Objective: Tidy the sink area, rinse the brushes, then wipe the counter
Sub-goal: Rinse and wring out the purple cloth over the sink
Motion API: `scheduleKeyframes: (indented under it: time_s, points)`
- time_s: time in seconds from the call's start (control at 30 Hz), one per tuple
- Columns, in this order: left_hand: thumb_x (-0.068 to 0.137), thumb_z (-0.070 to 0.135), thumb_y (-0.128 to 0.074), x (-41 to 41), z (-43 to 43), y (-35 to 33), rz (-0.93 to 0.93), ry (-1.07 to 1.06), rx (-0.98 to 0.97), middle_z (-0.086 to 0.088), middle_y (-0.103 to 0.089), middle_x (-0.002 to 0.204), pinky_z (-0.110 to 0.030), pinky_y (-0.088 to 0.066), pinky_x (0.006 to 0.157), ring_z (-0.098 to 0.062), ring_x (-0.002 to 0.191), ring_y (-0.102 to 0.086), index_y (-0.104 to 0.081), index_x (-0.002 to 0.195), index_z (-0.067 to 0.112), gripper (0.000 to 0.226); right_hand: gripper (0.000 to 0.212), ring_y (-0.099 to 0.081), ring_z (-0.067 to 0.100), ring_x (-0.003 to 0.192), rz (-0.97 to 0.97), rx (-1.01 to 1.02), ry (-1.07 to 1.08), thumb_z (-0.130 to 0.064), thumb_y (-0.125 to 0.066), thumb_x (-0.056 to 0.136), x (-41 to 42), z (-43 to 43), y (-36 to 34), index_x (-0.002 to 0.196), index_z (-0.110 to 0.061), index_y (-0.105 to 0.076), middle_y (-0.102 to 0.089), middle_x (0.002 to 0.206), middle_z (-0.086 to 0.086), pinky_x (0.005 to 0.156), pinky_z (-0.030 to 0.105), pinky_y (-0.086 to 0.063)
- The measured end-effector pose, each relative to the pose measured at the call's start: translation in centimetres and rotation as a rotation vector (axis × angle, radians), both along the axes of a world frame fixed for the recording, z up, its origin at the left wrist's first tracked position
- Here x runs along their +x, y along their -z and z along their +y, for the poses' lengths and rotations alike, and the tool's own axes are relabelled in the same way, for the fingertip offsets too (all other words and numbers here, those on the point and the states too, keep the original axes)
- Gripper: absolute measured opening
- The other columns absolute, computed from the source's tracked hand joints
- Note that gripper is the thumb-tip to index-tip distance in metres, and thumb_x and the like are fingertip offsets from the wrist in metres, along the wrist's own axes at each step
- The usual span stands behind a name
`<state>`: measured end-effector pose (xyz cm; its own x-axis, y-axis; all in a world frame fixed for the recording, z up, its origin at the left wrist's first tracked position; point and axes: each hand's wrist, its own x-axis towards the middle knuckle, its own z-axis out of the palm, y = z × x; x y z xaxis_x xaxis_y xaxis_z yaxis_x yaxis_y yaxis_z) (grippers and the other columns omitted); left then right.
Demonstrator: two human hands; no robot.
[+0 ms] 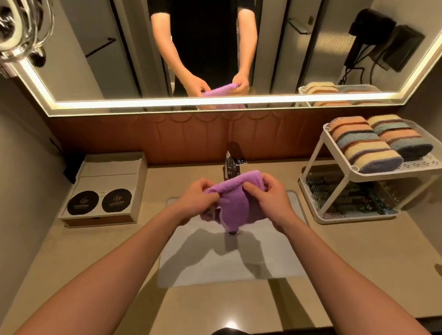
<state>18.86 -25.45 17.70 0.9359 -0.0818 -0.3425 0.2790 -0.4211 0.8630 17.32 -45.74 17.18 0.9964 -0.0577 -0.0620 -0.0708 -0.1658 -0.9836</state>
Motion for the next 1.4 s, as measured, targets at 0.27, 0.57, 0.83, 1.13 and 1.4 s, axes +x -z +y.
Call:
scheduleKeyframes:
  time_s: [0.27, 0.57, 0.83, 1.13, 1.4]
  points:
    - [0.084, 0.015, -0.065, -0.1, -6.3, 2.0, -0.245, 0.085, 0.042, 0.001, -0.072, 0.083, -0.044, -0.060, 0.075, -0.022, 0.081, -0.069, -0.069, 0.086, 0.025, 0.010, 0.013, -0.063, 0.004, 0.080, 0.019, -0.057, 0.219, -0.029, -0.070, 0.094, -2.5, -6.0, 0.1, 0.098, -0.017, -0.069, -0.071, 0.090, -0.003, 0.063, 0.013, -0.048]
    - [0.096, 0.018, -0.060, -1.4, -21.6, 2.4, -0.274, 0.334, 0.051, 0.001, -0.071, 0.089, -0.025, -0.054, 0.059, -0.013, 0.076, -0.066, -0.066, 0.089, 0.032, 0.017, 0.012, -0.066, 0.007, 0.089, 0.098, -0.044, 0.423, -0.033, -0.065, 0.097, -7.0, -19.7, 0.8, 0.106, -0.024, -0.066, -0.070, 0.098, -0.007, 0.063, 0.015, -0.050]
    - [0.095, 0.017, -0.064, -4.1, -34.5, 4.0, -0.098, 0.595, 0.104, -0.007, -0.068, 0.089, -0.031, -0.051, 0.064, -0.021, 0.078, -0.063, -0.065, 0.098, 0.012, 0.006, 0.008, -0.062, 0.007, 0.088, 0.120, -0.141, 0.533, -0.025, -0.064, 0.098, -12.2, -32.3, 3.9, 0.103, -0.020, -0.065, -0.067, 0.096, -0.006, 0.068, 0.018, -0.044]
    - [0.101, 0.012, -0.057, -4.0, -43.2, 6.6, 0.247, 0.655, 0.188, -0.020, -0.058, 0.074, -0.031, -0.049, 0.048, -0.026, 0.054, -0.055, -0.053, 0.096, 0.012, 0.006, 0.017, -0.059, 0.004, 0.084, 0.216, -0.194, 0.530, -0.030, -0.066, 0.096, -13.6, -40.3, 8.7, 0.107, -0.016, -0.065, -0.065, 0.094, -0.007, 0.063, 0.012, -0.040]
    - [0.093, 0.024, -0.056, -1.8, -43.5, 11.5, -0.049, 0.531, 0.486, -0.011, -0.069, 0.119, -0.041, -0.055, 0.090, -0.032, 0.106, -0.066, -0.060, 0.125, 0.013, 0.034, 0.054, -0.049, 0.021, 0.135, 0.348, -0.147, 0.355, -0.016, -0.058, 0.101, -9.8, -41.8, 13.0, 0.152, -0.014, -0.040, -0.051, 0.148, 0.006, 0.111, 0.033, -0.041]
